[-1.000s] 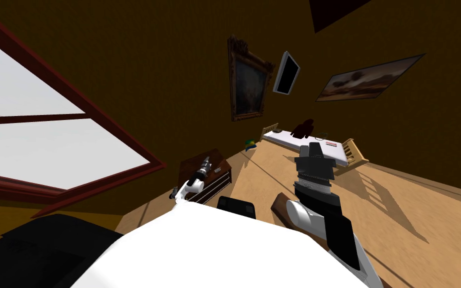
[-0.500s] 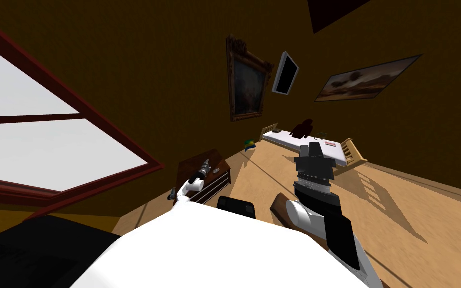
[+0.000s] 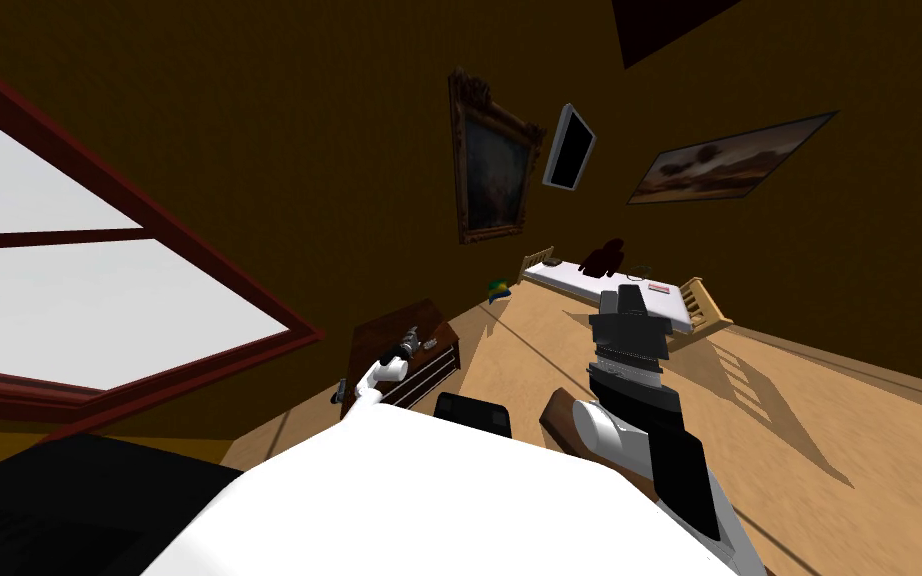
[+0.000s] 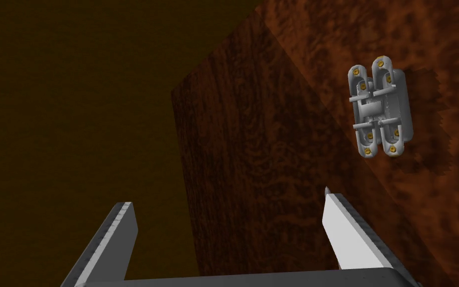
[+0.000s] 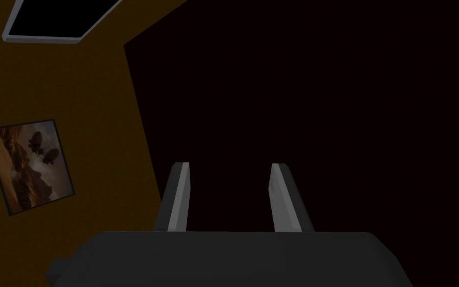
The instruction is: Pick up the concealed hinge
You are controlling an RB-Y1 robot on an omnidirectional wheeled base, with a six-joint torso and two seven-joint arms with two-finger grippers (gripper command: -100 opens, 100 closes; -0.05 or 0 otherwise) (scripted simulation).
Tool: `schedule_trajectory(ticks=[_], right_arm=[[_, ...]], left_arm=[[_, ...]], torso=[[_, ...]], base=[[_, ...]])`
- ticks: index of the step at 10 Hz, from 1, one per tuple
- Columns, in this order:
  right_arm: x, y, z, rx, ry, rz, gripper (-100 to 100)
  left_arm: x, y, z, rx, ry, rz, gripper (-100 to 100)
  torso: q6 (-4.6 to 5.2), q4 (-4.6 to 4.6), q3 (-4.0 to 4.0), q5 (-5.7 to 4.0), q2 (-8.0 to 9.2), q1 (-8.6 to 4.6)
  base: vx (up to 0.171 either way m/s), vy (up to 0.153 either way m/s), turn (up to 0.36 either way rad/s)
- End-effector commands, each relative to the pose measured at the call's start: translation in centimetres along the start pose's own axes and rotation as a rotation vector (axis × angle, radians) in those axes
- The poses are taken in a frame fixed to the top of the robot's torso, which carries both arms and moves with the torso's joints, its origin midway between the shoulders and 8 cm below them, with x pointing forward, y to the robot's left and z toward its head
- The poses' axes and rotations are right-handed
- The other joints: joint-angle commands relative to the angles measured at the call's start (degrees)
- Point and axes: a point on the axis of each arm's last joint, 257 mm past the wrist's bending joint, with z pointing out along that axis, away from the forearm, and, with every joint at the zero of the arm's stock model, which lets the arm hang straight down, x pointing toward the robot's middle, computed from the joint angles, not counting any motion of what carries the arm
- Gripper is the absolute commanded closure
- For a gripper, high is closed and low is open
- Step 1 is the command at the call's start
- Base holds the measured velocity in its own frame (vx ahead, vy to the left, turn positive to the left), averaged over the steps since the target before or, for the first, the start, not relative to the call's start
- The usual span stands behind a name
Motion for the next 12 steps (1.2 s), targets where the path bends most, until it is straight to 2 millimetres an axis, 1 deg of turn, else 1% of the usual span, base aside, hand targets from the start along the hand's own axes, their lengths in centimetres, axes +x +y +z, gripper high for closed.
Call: schedule_trajectory(ticks=[1,2,3,4,5,6,7,8,9,10,11,12], right_arm=[[0.0,0.0,0.0,0.000,0.000,0.000,0],[0.0,0.0,0.0,0.000,0.000,0.000,0],[0.0,0.0,0.0,0.000,0.000,0.000,0],[0.0,0.0,0.0,0.000,0.000,0.000,0],[0.0,0.0,0.0,0.000,0.000,0.000,0],[0.0,0.0,0.0,0.000,0.000,0.000,0],[0.0,0.0,0.0,0.000,0.000,0.000,0],[0.0,0.0,0.0,0.000,0.000,0.000,0],[0.0,0.0,0.0,0.000,0.000,0.000,0],[0.0,0.0,0.0,0.000,0.000,0.000,0],[0.0,0.0,0.0,0.000,0.000,0.000,0],[0.0,0.0,0.0,0.000,0.000,0.000,0]], left_arm=[[-0.9,1.4,0.8,-0.060,-0.023,-0.030,-100],[-1.4,2.5,0.8,-0.081,-0.034,-0.032,-100],[-2.0,3.2,1.3,-0.119,-0.049,-0.057,-100],[-2.5,4.3,1.3,-0.141,-0.060,-0.059,-100],[-2.9,4.6,1.8,-0.170,-0.071,-0.082,-100],[-3.4,5.7,1.7,-0.191,-0.082,-0.084,-100],[-4.0,6.4,2.1,-0.228,-0.099,-0.109,-100],[-4.5,7.5,1.9,-0.249,-0.110,-0.111,-100],[-4.9,7.8,2.3,-0.280,-0.124,-0.134,-100],[-5.6,9.3,2.0,-0.309,-0.140,-0.137,-100],[-6.1,9.8,2.3,-0.340,-0.156,-0.160,-100],[-6.6,10.8,2.0,-0.360,-0.167,-0.162,-100]], torso=[[0.00,0.00,0.00,0.00,0.00,0.00],[0.01,0.01,0.00,0.00,-0.01,-0.01],[0.00,0.01,0.01,0.00,0.02,-0.01],[0.01,0.00,0.00,0.00,-0.01,-0.01],[0.00,0.00,0.01,0.00,0.01,-0.01],[0.01,0.00,-0.01,-0.01,-0.04,-0.01],[0.00,-0.01,-0.02,0.00,-0.04,-0.02],[0.01,-0.01,-0.04,-0.02,-0.08,-0.06],[-0.01,-0.01,-0.03,0.00,-0.05,-0.01],[0.01,0.00,-0.03,-0.01,-0.06,-0.03],[-0.01,-0.01,-0.02,0.00,-0.03,0.00],[0.00,-0.01,-0.04,-0.01,-0.08,-0.04]], base=[[0.039,-0.026,-0.018],[0.033,-0.021,-0.011],[0.045,-0.025,-0.023],[0.041,-0.023,-0.014],[0.053,-0.026,-0.022],[0.053,-0.027,-0.014],[0.066,-0.040,-0.027],[0.056,-0.022,-0.010],[0.057,-0.029,-0.024],[0.052,-0.022,-0.016],[0.068,-0.033,-0.025],[0.057,-0.028,-0.014]])
